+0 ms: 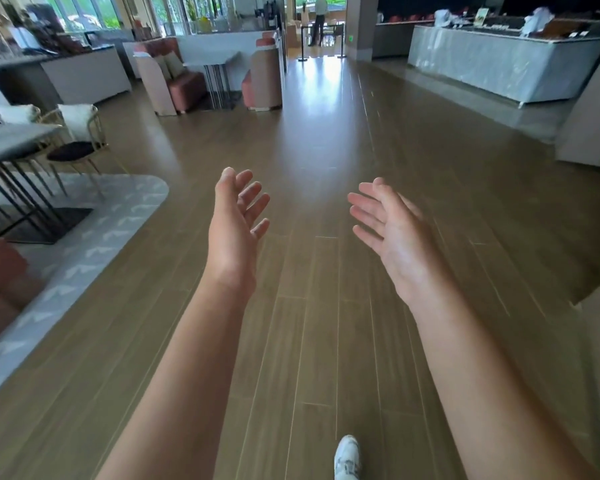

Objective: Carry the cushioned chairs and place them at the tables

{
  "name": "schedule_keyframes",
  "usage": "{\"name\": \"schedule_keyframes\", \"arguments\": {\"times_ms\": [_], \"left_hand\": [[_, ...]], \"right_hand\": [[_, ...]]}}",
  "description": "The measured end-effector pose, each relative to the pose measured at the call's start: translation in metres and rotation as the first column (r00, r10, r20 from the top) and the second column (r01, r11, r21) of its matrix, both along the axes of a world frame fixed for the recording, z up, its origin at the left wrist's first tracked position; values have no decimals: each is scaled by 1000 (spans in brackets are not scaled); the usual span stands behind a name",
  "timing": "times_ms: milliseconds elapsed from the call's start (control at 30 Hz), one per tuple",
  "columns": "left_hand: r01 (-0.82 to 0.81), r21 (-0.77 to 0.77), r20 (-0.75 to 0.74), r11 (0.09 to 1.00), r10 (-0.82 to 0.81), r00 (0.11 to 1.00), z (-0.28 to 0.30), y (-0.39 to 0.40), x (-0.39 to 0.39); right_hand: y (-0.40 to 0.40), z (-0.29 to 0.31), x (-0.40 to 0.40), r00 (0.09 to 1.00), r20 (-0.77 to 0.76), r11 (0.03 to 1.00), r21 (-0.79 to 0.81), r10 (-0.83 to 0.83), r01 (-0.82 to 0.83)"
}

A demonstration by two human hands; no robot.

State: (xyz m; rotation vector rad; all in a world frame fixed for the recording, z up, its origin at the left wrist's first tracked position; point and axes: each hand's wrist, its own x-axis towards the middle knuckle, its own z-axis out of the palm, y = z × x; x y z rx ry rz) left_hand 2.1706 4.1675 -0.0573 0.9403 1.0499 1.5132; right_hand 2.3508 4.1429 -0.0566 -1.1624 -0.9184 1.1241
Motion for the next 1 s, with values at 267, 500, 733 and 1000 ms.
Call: {"name": "schedule_keyframes", "arguments": {"times_ms": [267,500,733,1000], "left_hand": [[-128,-34,-47,991,126,991,-8,118,-23],[-298,-33,-85,954,295,952,-16,173,-99],[-414,-48,-73,909,410,909,-35,236,-183],[-465,-65,-39,883,464,885,-48,336,-288]], "right_hand": [[154,-4,-19,991,-8,991,-5,132,-132],[250,-6,-106,940,-16,939,-33,342,-342],[332,-25,-199,884,-30,883,-50,466,-467],[443,-24,-313,847,13,847,-28,531,-531]]}}
